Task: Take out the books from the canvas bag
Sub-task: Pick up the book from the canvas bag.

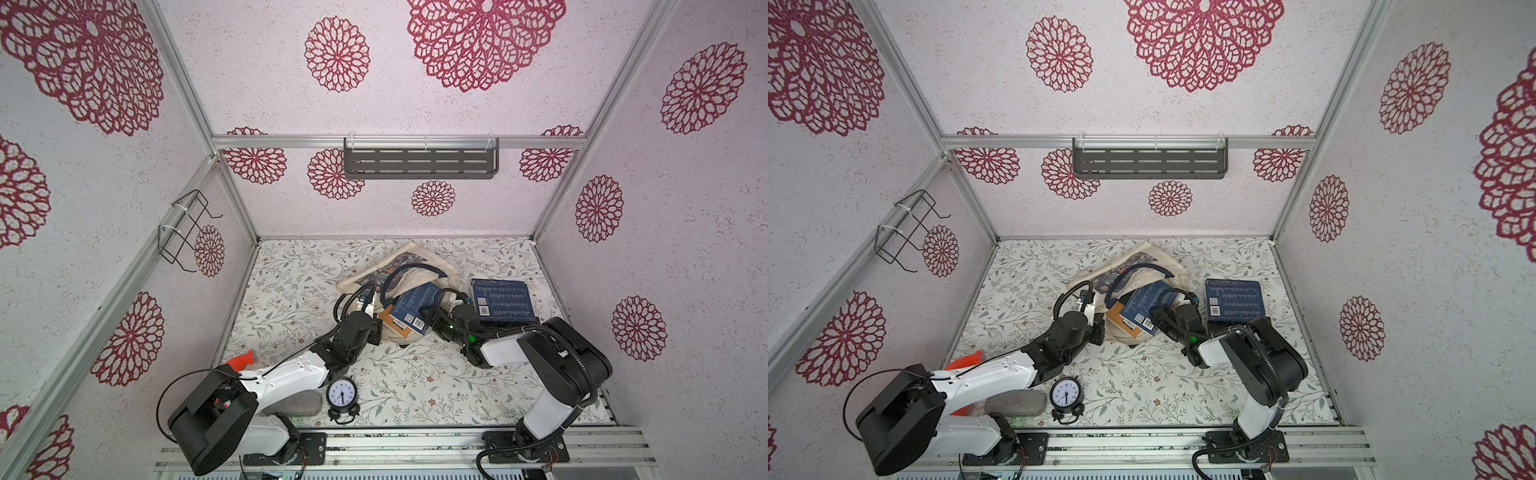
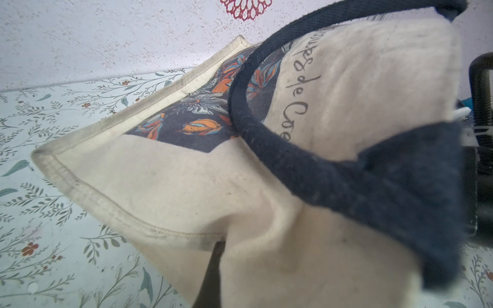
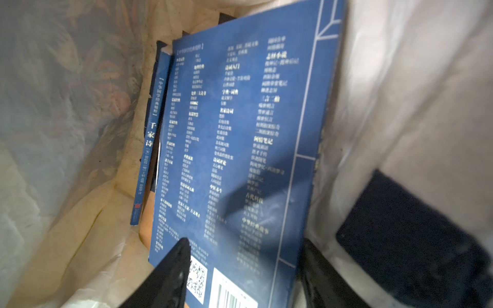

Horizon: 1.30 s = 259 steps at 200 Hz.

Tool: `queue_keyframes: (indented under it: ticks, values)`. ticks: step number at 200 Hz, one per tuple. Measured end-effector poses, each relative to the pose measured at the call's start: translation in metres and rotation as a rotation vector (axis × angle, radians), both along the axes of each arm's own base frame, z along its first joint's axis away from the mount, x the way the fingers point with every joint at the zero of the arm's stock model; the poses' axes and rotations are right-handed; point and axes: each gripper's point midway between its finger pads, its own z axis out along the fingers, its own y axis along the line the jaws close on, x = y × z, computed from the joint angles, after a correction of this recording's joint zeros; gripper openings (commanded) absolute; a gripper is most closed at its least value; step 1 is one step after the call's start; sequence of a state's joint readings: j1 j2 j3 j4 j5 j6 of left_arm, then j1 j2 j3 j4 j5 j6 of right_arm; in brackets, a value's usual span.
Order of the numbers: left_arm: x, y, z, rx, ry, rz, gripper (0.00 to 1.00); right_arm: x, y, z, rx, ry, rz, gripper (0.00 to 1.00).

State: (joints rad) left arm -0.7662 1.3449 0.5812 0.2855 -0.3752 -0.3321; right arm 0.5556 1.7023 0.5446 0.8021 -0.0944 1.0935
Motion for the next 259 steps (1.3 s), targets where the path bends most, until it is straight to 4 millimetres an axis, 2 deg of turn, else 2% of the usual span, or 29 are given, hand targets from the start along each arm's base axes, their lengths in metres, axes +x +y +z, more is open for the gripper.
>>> queue_keyframes:
  ticks: [75,107,155,177,236,259]
  values:
    - [0.000,0.000,0.000,0.003,-0.001,-0.001,0.00,0.007,0.016,0.032,0.041,-0.068,0.024,0.57]
    - [0.000,0.000,0.000,0.003,-0.001,0.000,0.00,0.020,0.026,0.045,0.076,-0.117,0.031,0.55]
    - [0.000,0.001,0.000,0.007,-0.003,0.001,0.00,0.038,0.044,0.048,0.104,-0.150,0.047,0.41]
    - [0.001,0.001,0.000,0.007,-0.004,0.001,0.00,0.040,0.050,0.045,0.117,-0.153,0.058,0.28]
    - [0.000,0.001,0.000,0.008,-0.003,0.001,0.00,0.031,0.049,0.039,0.132,-0.137,0.061,0.00]
    - [0.000,0.000,0.000,0.009,-0.002,0.000,0.00,0.019,0.046,0.041,0.133,-0.132,0.068,0.00]
